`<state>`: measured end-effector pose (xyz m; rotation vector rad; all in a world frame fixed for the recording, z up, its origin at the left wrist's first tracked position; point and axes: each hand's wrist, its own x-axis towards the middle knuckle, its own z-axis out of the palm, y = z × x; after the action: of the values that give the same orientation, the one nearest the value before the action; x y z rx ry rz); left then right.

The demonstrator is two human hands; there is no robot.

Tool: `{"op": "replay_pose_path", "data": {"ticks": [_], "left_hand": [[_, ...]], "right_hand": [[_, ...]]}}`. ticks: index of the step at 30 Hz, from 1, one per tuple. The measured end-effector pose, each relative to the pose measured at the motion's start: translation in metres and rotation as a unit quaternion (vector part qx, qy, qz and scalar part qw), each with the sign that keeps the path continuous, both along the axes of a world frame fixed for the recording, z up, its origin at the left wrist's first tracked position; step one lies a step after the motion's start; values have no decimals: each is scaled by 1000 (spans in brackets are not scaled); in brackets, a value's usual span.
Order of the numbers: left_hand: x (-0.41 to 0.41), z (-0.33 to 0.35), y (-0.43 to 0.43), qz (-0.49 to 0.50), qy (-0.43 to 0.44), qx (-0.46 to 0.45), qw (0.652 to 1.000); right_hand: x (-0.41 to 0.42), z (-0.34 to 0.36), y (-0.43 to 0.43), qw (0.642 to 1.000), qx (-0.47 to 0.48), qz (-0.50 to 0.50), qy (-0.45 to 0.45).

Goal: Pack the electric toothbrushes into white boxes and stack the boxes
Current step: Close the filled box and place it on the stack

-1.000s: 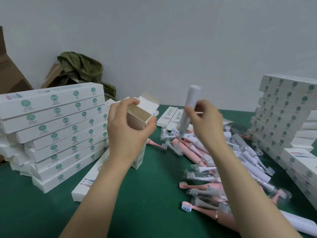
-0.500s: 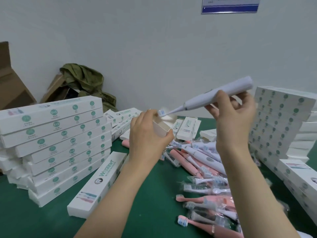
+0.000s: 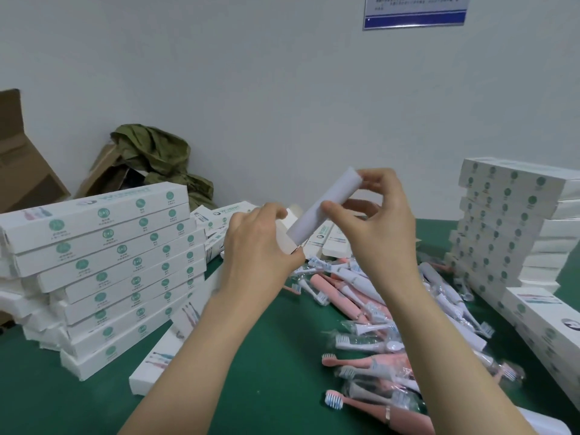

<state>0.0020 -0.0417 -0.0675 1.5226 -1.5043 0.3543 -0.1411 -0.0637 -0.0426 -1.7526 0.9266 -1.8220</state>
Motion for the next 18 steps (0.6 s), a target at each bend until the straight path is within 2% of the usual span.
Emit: {"op": "replay_pose_path", "data": {"ticks": [2, 4, 7, 8, 10, 12, 13, 15, 18], "left_hand": [[3, -3, 1, 14, 6, 15, 1000], [4, -7, 1, 17, 18, 23, 999], [0, -16, 1, 11, 28, 47, 998], [0, -20, 1, 11, 25, 57, 998], [5, -27, 2, 15, 27, 70, 997], [12, -32, 2, 23, 39, 78, 996], [15, -34, 3, 26, 43, 77, 996], [16, -37, 3, 22, 52, 73, 996], [11, -39, 5, -2, 57, 63, 996]], "right_hand": [[7, -7, 0, 999, 9, -2, 54], [13, -15, 1, 989, 27, 3, 148], [11, -26, 3, 935, 27, 84, 343], [8, -28, 2, 920, 35, 114, 373], [1, -27, -4, 933, 73, 123, 329], [-6, -29, -19, 964, 124, 67, 225], [-7, -32, -30, 965, 157, 30, 206], [-5, -43, -48, 932, 212, -29, 292], [10, -67, -61, 858, 234, -21, 456]]}}
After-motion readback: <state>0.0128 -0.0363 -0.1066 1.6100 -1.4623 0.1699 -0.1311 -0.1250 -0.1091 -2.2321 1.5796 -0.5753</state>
